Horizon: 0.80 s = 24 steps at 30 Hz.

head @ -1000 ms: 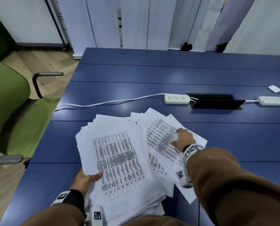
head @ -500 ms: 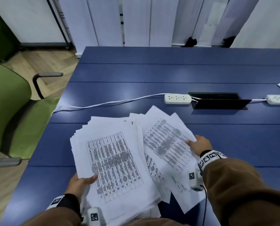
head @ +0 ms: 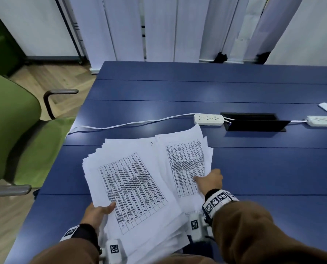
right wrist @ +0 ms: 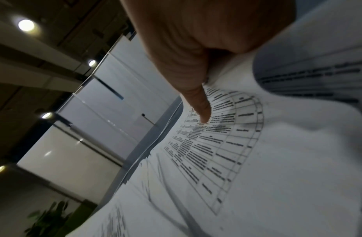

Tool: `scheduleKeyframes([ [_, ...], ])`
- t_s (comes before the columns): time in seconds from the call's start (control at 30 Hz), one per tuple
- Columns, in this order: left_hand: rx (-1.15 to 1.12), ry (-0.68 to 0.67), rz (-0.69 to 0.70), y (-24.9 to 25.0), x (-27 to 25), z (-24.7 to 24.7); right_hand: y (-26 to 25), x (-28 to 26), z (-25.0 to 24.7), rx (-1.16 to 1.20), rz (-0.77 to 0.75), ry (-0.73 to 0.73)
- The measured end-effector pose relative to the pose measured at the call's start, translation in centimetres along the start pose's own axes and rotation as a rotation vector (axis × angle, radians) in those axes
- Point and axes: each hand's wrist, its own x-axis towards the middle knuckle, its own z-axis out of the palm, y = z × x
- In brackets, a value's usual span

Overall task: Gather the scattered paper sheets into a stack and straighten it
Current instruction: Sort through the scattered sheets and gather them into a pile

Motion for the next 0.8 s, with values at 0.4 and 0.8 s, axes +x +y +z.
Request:
scheduleKeyframes([
  [0.4, -0.072, -0.131, -0.010, 0.1, 0.3, -0.4, 0.3, -0.8, -2.0, 0.159, 0.233, -0.194],
  [0.8, -0.116, -0.203, 0.003, 0.0, 0.7, -0.8, -5.5, -4.8, -13.1, 0.287, -0.408, 0.438],
])
